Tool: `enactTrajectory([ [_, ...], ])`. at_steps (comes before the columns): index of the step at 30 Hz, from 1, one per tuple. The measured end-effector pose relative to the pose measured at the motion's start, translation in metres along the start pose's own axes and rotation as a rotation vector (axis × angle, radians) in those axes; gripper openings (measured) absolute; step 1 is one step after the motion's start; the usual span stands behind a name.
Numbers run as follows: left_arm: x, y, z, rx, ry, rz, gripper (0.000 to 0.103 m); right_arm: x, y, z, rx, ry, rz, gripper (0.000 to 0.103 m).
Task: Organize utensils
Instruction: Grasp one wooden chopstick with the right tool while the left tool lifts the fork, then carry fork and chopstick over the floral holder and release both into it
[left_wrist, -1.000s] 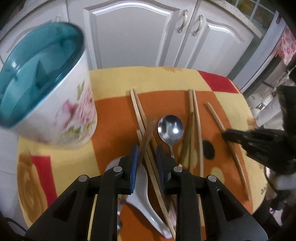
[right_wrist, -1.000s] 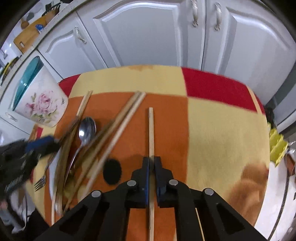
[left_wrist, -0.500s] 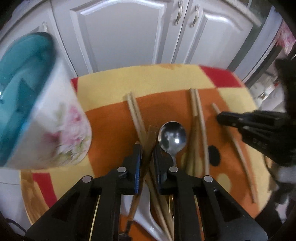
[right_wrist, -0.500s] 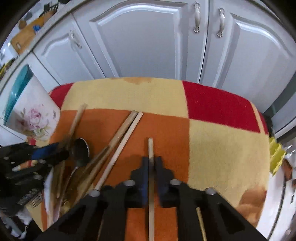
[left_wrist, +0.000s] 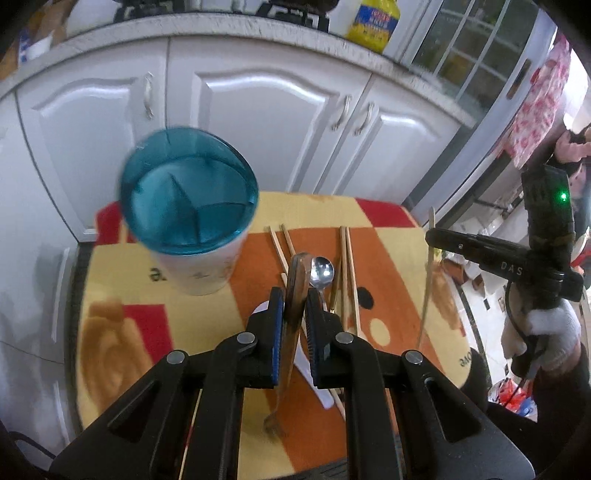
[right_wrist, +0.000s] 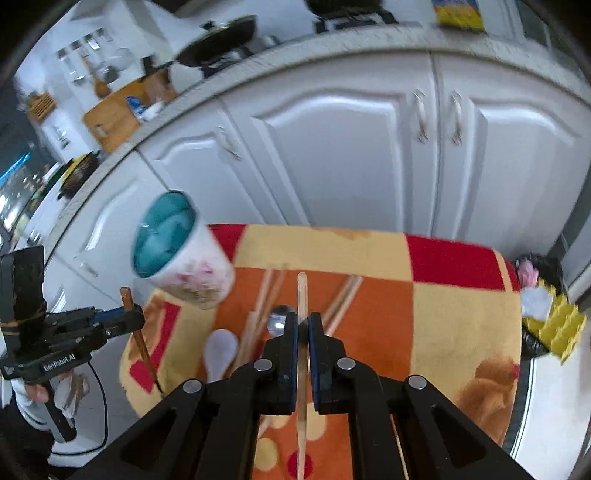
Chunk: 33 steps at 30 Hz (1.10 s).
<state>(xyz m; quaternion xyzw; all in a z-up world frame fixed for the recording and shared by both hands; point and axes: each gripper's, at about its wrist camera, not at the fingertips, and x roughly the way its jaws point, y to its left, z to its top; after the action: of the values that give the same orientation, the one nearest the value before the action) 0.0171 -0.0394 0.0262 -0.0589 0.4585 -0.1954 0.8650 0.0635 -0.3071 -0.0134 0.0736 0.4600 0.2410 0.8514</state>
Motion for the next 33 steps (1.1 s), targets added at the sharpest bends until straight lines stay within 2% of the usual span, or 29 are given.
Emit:
enactTrajectory([
  [10,-0.073,0.011,0.005,-0.008,-0.117,-0.002,0.009,-0.039,0.054,0.024,-0.116,-0.087,0.044,0.005],
  [16,-0.106,0.012,0.031,-0.011,-0.167,-0.036,0.008,-0.06,0.08,0.051,-0.153,-0.144,0.079,0.005],
  [22,-0.139,0.016,0.069,0.014,-0.253,0.018,0.008,-0.078,0.113,0.099,-0.202,-0.225,0.105,0.005],
  [27,-0.137,0.031,0.098,0.025,-0.281,0.091,0.008,-0.071,0.136,0.144,-0.209,-0.285,0.121,0.005],
  [30,-0.121,0.045,0.111,0.01,-0.275,0.141,0.008,-0.055,0.145,0.166,-0.196,-0.301,0.14,0.005],
  [33,-0.101,0.059,0.119,-0.004,-0.265,0.179,0.008,-0.037,0.153,0.178,-0.226,-0.314,0.122,0.005],
])
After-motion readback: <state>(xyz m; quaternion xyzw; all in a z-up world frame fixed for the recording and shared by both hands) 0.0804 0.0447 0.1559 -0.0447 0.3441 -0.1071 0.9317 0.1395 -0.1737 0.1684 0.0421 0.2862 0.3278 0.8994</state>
